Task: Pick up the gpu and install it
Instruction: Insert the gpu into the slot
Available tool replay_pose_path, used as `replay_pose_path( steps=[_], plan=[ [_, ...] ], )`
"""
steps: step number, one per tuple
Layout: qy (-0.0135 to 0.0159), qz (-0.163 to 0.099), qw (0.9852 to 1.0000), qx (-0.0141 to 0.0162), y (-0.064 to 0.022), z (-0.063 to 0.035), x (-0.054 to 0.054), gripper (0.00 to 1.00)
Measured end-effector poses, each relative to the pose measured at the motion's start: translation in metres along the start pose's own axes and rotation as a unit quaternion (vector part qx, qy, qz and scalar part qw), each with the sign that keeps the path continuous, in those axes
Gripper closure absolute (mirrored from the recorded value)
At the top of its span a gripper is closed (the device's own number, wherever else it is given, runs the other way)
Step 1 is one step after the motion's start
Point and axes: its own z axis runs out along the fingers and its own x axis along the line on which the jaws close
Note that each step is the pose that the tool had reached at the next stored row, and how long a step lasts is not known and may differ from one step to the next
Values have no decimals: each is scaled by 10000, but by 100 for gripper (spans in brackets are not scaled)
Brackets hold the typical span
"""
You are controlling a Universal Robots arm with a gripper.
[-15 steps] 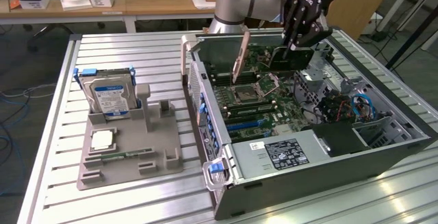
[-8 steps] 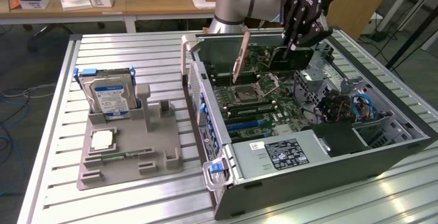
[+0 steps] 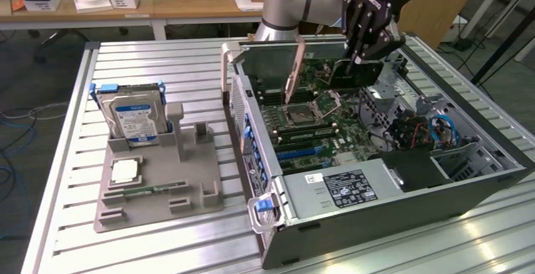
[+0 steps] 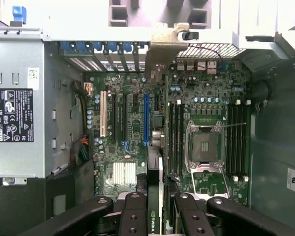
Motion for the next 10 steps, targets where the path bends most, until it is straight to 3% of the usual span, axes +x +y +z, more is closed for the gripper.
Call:
replay_pose_path(
  steps=[10],
  plan=[
    [11,0,10000,7,-2,182,2,74]
  ],
)
